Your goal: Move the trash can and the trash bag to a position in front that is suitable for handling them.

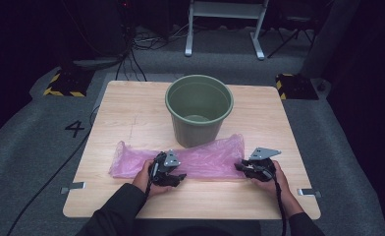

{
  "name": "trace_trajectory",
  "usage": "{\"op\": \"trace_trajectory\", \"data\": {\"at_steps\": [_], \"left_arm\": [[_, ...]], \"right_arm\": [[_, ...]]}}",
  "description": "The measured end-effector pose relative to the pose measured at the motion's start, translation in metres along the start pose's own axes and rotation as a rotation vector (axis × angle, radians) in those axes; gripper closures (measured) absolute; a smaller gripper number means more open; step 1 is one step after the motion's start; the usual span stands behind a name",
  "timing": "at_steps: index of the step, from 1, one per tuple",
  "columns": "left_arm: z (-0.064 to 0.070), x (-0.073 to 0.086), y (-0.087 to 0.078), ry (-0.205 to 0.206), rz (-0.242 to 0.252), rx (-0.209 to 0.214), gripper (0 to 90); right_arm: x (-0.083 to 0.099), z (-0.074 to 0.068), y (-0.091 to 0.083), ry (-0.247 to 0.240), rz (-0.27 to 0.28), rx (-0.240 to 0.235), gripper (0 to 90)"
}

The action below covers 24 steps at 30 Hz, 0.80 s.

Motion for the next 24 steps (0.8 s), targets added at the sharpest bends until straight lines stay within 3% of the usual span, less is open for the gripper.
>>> {"op": "trace_trajectory", "data": {"at_steps": [2,5,6,7,9,12,14,16,17,19,24], "left_arm": [[0.0,-0.001,0.0,0.003,-0.005,-0.005,68.5],[-0.001,-0.002,0.001,0.019,-0.002,-0.039,81.3],[-0.001,-0.001,0.0,0.019,-0.004,-0.041,81.3],[-0.001,0.001,-0.001,0.028,0.0,-0.061,84.4],[-0.002,0.003,-0.003,0.031,0.015,-0.064,86.0],[-0.003,0.006,-0.007,0.035,0.027,-0.068,87.9],[-0.004,0.009,-0.015,0.047,0.055,-0.072,88.5],[-0.005,0.01,-0.017,0.044,0.062,-0.074,88.5],[-0.006,0.011,-0.02,0.039,0.069,-0.075,88.5],[-0.009,0.015,-0.027,0.032,0.091,-0.084,88.7],[-0.013,0.019,-0.034,0.02,0.113,-0.095,88.9]], "right_arm": [[-0.001,-0.001,0.0,-0.006,0.006,0.004,75.2],[-0.003,0.0,-0.004,0.012,0.06,-0.02,49.2],[-0.003,0.0,-0.004,0.012,0.06,-0.02,49.2],[-0.003,0.003,-0.006,0.035,0.079,-0.007,35.2],[-0.002,0.008,-0.011,0.071,0.11,0.002,26.2],[0.001,0.014,-0.016,0.092,0.126,0.009,23.4],[0.006,0.024,-0.023,0.119,0.125,0.06,23.5],[0.009,0.028,-0.025,0.129,0.124,0.078,23.8],[0.013,0.035,-0.027,0.147,0.106,0.113,23.9],[0.016,0.04,-0.027,0.161,0.093,0.139,23.9],[0.02,0.048,-0.024,0.189,0.048,0.177,23.5]]}}
Point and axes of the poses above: each handheld gripper's, and its own axes: y roughly forward along the jaws, x roughly out of its underside, z roughly to its right, the point moved 2 cm from there along y, roughly forward along the jaws, and after that the axes turned 4 degrees about -z, right-handed, at the moved point
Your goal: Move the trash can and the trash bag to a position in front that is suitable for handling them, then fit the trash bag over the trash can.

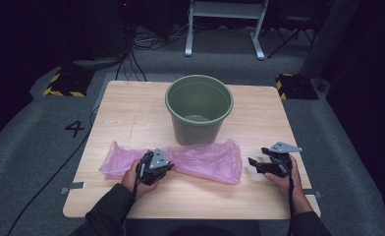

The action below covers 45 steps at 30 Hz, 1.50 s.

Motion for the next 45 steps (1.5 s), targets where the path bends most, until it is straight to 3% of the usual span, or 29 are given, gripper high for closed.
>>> {"op": "trace_trajectory", "data": {"at_steps": [13,20,34,45], "left_arm": [[-0.004,0.002,-0.018,-0.016,0.083,-0.024,89.4],[-0.005,0.001,-0.029,-0.016,0.118,-0.041,89.6],[0.002,-0.005,-0.069,-0.011,0.224,-0.128,89.7],[0.0,-0.012,-0.106,-0.023,0.353,-0.192,89.7]], "right_arm": [[0.001,0.0,0.011,-0.018,-0.074,0.026,20.5],[0.001,0.001,0.012,-0.004,-0.075,0.01,20.3],[0.001,0.001,0.012,-0.002,-0.075,0.009,20.4],[0.001,0.001,0.012,0.001,-0.074,0.008,20.3]]}}
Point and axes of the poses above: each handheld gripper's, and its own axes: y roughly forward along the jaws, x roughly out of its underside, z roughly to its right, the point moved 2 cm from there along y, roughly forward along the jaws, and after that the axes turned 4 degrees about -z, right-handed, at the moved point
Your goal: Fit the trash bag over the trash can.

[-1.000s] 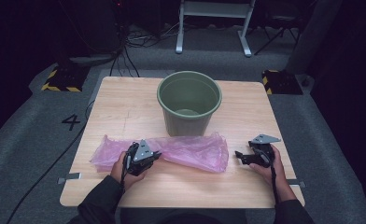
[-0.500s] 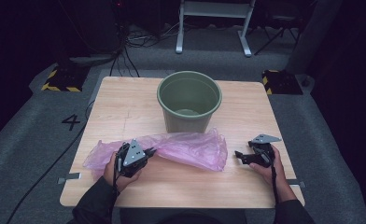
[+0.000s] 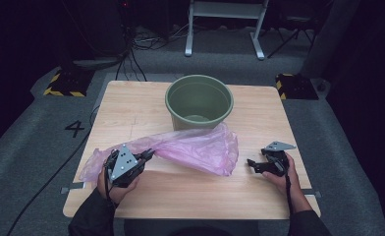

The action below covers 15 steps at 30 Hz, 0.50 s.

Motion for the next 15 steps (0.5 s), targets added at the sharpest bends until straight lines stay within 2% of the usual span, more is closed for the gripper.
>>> {"op": "trace_trajectory", "data": {"at_steps": [1,2,3,4,8,15], "left_arm": [[0.0,0.0,0.0,0.0,0.0,0.0,89.7],[0.001,-0.004,-0.005,0.0,0.024,-0.005,89.7],[0.001,-0.004,-0.005,0.0,0.024,-0.005,89.7],[0.001,-0.008,-0.011,-0.001,0.046,-0.008,89.7],[0.0,-0.014,-0.017,-0.003,0.083,-0.016,89.7],[0.004,-0.022,-0.028,0.005,0.125,-0.015,89.8]], "right_arm": [[0.0,0.0,0.0,-0.001,0.001,0.0,20.3],[0.0,0.0,0.0,-0.001,0.0,0.0,20.3],[0.0,0.0,0.0,0.0,0.001,0.0,20.3],[0.0,0.0,0.0,0.0,0.0,0.0,20.3],[0.0,0.0,0.0,-0.003,0.0,0.001,20.3],[0.0,0.0,0.0,-0.001,-0.002,0.0,20.3]]}}
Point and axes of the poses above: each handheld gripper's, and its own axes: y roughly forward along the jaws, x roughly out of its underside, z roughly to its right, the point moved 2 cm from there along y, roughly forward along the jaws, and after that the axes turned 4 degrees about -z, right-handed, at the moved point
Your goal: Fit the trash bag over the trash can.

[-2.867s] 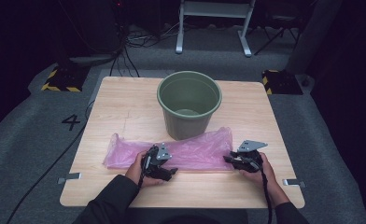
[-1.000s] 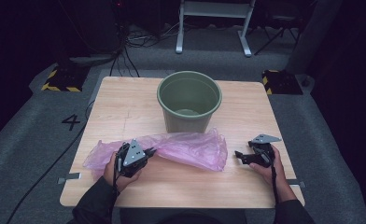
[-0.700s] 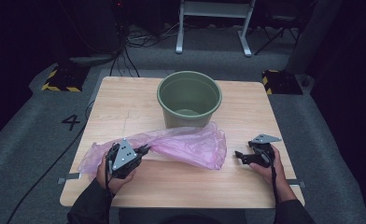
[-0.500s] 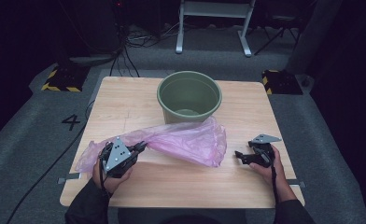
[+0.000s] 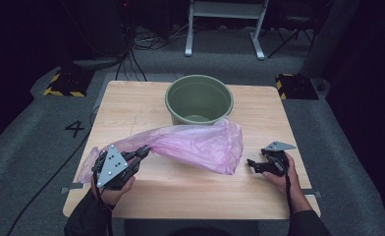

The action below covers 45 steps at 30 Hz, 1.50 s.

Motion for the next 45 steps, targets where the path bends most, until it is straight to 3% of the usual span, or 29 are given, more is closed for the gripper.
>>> {"op": "trace_trajectory", "data": {"at_steps": [10,24,29,34,40,45], "left_arm": [[0.002,-0.013,-0.004,0.026,0.023,-0.016,89.8],[-0.022,-0.039,-0.017,0.003,0.118,-0.11,89.8],[-0.042,-0.05,-0.009,-0.007,0.123,-0.168,89.8],[-0.056,-0.053,0.007,-0.022,0.101,-0.192,89.8],[-0.065,-0.048,0.026,-0.029,0.064,-0.201,89.8],[-0.069,-0.044,0.04,-0.02,0.036,-0.223,89.8]], "right_arm": [[0.0,0.0,0.0,0.001,0.002,0.001,20.3],[0.0,0.0,0.0,0.003,0.001,0.001,20.4],[0.0,0.0,0.0,0.003,0.001,0.002,20.4],[0.0,0.0,0.0,0.003,0.001,0.001,20.4],[0.0,0.0,0.0,0.004,0.002,-0.003,21.2],[-0.003,0.003,-0.005,0.024,0.032,-0.032,25.3]]}}
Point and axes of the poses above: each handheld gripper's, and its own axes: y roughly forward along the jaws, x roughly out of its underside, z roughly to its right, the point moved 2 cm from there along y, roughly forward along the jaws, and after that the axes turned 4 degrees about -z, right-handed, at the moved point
